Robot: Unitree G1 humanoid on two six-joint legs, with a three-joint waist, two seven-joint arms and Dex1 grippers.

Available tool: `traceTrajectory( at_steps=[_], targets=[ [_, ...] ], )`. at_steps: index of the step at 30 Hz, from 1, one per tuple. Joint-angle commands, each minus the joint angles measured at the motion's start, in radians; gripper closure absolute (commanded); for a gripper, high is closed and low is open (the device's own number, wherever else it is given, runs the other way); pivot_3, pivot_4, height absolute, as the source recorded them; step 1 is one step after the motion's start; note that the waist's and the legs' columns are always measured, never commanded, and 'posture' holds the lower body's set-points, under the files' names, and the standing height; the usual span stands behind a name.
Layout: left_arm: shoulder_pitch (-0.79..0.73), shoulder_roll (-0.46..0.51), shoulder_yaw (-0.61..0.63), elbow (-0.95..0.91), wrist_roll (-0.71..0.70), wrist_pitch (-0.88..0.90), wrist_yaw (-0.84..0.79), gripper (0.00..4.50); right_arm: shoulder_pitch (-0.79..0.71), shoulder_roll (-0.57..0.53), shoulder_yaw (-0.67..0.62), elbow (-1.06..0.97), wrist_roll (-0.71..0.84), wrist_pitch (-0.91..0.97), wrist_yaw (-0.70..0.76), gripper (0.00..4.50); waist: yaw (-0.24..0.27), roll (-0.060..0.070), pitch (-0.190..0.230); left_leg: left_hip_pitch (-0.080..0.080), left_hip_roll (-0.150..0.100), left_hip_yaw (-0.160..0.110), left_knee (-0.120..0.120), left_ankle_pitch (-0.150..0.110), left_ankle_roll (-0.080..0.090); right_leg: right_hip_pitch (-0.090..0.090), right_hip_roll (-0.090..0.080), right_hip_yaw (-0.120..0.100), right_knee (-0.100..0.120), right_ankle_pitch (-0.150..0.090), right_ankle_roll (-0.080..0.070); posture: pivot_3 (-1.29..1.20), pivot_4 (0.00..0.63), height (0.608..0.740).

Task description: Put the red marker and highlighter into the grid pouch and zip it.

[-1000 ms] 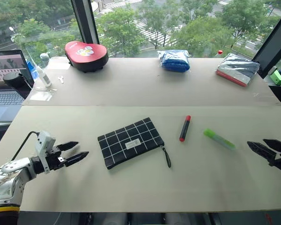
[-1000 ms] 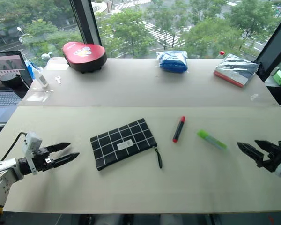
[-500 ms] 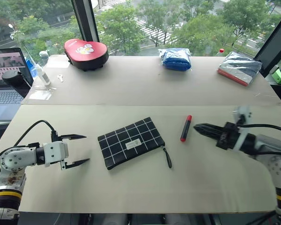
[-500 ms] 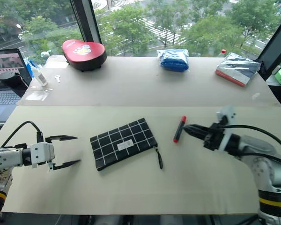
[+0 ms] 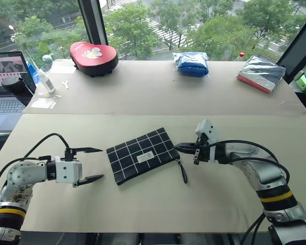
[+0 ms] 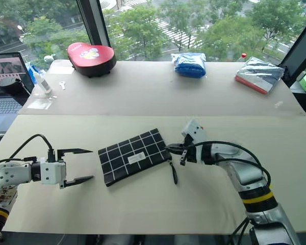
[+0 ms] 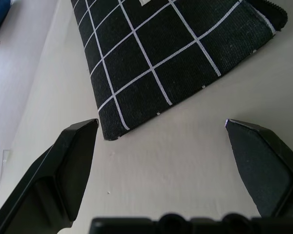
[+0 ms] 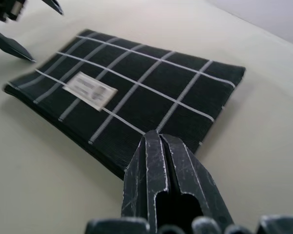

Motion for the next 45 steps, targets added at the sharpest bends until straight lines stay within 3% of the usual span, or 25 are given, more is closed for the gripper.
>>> traceTrajectory(
  at_steps=[1, 10, 21, 33, 38, 39, 45],
  targets=[
    [-0.017, -0.011, -0.054, -0.035, 0.032, -0.021, 0.011, 0.00, -0.027, 0.010, 0.065, 0.019, -0.099, -0.062, -0.009, 4.49, -0.001, 0.000, 0.000, 0.000, 0.000, 0.000, 0.000, 0.000, 0.000, 0.000, 0.000, 0.000, 0.000, 0.000, 0.000, 0.00, 0.150, 0.740],
    [-0.051, -0.008, -0.097, -0.076, 0.020, -0.004, 0.024, 0.00, -0.036, 0.024, 0.136, 0.092, -0.256, -0.127, -0.036, 4.49, -0.004, -0.001, -0.001, 0.002, -0.001, 0.000, 0.000, 0.000, 0.000, 0.002, 0.000, -0.001, 0.000, 0.000, 0.000, 0.00, 0.150, 0.740],
    [-0.001, -0.056, -0.137, -0.306, 0.046, 0.181, 0.114, 0.00, -0.067, 0.060, 0.129, 0.137, -0.289, -0.146, -0.028, 4.49, -0.010, -0.003, -0.002, 0.006, 0.000, -0.001, 0.000, 0.000, 0.000, 0.005, 0.001, -0.001, 0.001, 0.000, 0.000, 0.00, 0.150, 0.740],
    [-0.052, -0.076, -0.158, -0.187, 0.125, 0.117, 0.175, 0.00, -0.052, 0.065, 0.119, 0.129, -0.287, -0.142, -0.028, 4.49, -0.009, -0.003, -0.002, 0.011, 0.000, -0.002, 0.000, 0.001, -0.001, 0.011, 0.001, -0.003, 0.000, 0.000, -0.001, 0.00, 0.150, 0.740],
    [-0.097, -0.110, -0.182, -0.144, 0.096, 0.085, 0.169, 1.33, -0.045, 0.067, 0.114, 0.117, -0.283, -0.134, -0.031, 4.50, -0.009, -0.003, -0.002, 0.010, 0.000, -0.003, 0.000, 0.001, -0.001, 0.011, 0.001, -0.003, 0.000, 0.000, -0.001, 0.00, 0.150, 0.740],
    [-0.102, -0.114, -0.185, -0.140, 0.090, 0.083, 0.166, 1.86, -0.043, 0.067, 0.114, 0.113, -0.283, -0.132, -0.032, 4.50, -0.009, -0.003, -0.002, 0.010, 0.000, -0.003, 0.000, 0.001, -0.001, 0.011, 0.001, -0.003, 0.000, 0.000, -0.001, 0.00, 0.150, 0.740],
    [-0.124, -0.127, -0.199, -0.112, 0.080, 0.067, 0.161, 4.07, -0.031, 0.059, 0.109, 0.093, -0.280, -0.126, -0.030, 4.50, -0.009, -0.003, -0.002, 0.010, 0.000, -0.003, 0.000, 0.001, -0.001, 0.011, 0.001, -0.003, 0.000, 0.000, -0.001, 0.00, 0.150, 0.740]
  ],
)
